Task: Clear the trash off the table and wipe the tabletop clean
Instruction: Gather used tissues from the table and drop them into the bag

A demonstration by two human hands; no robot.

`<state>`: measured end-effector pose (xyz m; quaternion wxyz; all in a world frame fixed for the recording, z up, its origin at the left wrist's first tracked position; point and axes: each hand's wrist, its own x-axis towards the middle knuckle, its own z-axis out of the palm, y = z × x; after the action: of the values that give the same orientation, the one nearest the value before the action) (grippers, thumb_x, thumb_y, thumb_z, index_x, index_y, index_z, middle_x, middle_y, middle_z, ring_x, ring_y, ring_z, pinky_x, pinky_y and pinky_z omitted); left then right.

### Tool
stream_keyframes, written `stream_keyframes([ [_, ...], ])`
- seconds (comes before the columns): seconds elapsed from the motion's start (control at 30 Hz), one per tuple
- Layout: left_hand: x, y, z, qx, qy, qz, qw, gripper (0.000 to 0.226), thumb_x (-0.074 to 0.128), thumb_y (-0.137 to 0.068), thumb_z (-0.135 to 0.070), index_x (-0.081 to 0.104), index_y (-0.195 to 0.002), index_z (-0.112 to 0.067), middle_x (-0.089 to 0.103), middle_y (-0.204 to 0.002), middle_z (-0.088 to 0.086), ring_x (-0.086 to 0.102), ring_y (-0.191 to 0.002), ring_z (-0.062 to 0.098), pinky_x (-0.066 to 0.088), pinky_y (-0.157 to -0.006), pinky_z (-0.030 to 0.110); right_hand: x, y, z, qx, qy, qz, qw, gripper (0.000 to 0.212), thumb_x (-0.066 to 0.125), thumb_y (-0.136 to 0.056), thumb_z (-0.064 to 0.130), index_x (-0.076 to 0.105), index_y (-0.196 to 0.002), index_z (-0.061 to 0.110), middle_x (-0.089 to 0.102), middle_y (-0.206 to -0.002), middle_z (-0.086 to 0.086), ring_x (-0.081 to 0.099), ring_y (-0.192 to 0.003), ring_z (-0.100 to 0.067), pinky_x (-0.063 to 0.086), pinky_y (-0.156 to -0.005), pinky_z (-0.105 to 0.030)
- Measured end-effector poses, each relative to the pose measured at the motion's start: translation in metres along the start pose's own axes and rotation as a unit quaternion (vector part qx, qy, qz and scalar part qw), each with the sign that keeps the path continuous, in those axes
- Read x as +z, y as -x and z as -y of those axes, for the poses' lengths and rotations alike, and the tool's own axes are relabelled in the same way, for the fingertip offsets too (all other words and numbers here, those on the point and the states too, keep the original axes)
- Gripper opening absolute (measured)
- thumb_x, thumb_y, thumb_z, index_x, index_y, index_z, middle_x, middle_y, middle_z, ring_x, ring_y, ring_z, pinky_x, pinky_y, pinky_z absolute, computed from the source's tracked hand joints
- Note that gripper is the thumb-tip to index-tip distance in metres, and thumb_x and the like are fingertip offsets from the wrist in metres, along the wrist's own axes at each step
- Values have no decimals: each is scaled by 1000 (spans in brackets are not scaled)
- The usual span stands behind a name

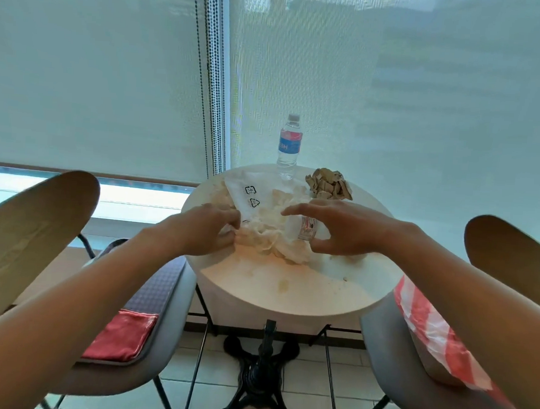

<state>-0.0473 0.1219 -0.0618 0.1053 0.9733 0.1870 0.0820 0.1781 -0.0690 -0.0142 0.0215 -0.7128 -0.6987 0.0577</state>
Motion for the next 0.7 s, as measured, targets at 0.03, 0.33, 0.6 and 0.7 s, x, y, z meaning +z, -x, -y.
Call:
stream_keyframes([
  [0.03,-3,0,0,0,0,-4,1000,6,61,-88,-23,61,-94,-22,59,-95,-8,57,-88,19,45,-77,32,-2,0,0,2,2,-2,1000,70,57,-84,49,24,-144,61,57,-131,6,58,-115,-20,52,-94,-46],
  [0.33,-22,1,-3,34,-14,-17,999,25,49,-100,-25,69,-114,-30,54,-104,0,54,-90,16,48,-84,33,-18,5,8,12,4,-11,1000,71,61,-86,44,25,-144,63,55,-135,6,57,-117,-18,52,-95,-45],
  [0.6,-21,2,-21,15,-20,-6,1000,26,46,-102,-32,63,-95,-13,49,-105,5,47,-90,15,33,-80,26,-17,10,11,20,9,0,1000,70,61,-86,42,27,-144,61,55,-134,6,58,-117,-18,51,-95,-44],
  [0.7,-17,1,-16,13,-13,-14,1000,31,49,-99,-48,61,-92,-20,48,-105,1,50,-90,15,42,-85,31,-14,14,10,30,8,3,1000,69,62,-87,41,26,-142,62,54,-132,6,56,-117,-19,51,-95,-43],
])
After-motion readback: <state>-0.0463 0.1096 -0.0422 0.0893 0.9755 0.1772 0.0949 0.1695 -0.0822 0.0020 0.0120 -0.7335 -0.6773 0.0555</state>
